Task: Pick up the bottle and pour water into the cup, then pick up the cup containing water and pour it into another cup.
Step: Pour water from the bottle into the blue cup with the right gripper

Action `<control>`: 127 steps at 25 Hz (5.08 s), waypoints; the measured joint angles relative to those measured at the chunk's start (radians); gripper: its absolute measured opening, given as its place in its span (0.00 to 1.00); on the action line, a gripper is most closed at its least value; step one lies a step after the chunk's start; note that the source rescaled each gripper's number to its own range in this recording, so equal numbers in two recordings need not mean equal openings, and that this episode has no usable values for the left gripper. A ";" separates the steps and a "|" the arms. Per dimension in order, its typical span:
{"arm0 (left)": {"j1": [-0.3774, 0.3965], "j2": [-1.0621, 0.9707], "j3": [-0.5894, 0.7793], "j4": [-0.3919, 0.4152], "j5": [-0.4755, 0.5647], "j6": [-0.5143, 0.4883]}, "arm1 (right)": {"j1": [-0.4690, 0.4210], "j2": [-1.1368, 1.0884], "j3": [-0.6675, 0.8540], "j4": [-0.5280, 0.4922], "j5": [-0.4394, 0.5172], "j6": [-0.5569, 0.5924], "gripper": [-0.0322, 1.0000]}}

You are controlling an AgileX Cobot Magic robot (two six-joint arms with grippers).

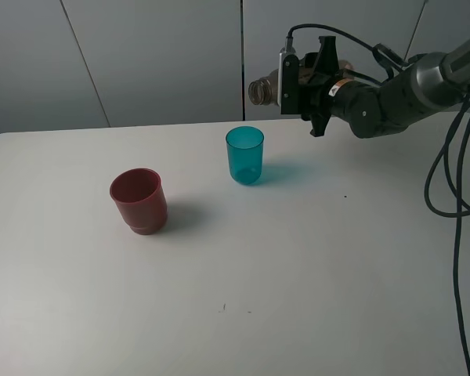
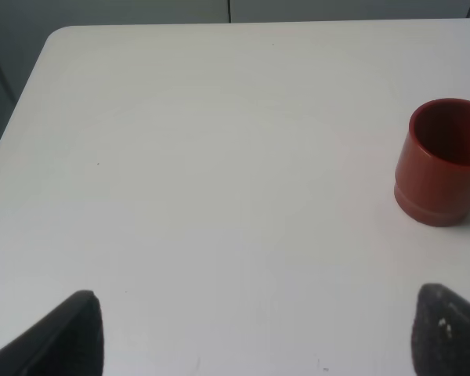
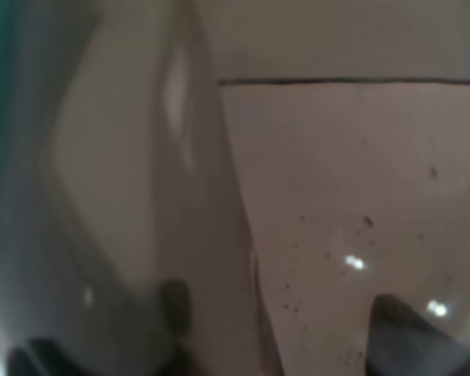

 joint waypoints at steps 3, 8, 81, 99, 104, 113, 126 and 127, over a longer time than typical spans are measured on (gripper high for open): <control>0.000 0.000 0.000 0.000 0.000 0.000 | 0.000 0.000 0.000 0.000 -0.015 -0.008 0.03; 0.000 0.000 0.000 0.000 0.000 0.000 | 0.000 0.000 0.000 0.000 -0.018 -0.049 0.03; 0.000 0.000 0.000 0.000 0.000 -0.004 | 0.001 0.000 0.000 -0.033 -0.072 -0.333 0.03; 0.000 0.000 0.000 0.000 0.000 -0.004 | 0.001 0.000 0.000 -0.077 -0.089 -0.383 0.03; 0.000 0.000 0.000 0.000 0.000 -0.004 | 0.001 0.000 0.000 -0.088 -0.097 -0.383 0.03; 0.000 0.000 0.000 0.000 0.000 -0.004 | 0.010 0.000 -0.001 -0.111 -0.102 -0.383 0.03; 0.000 0.000 0.000 0.000 0.000 -0.004 | 0.010 0.000 -0.001 -0.111 -0.066 -0.208 0.03; 0.000 0.000 0.000 0.000 0.000 -0.004 | 0.010 0.000 -0.001 -0.111 -0.061 -0.168 0.03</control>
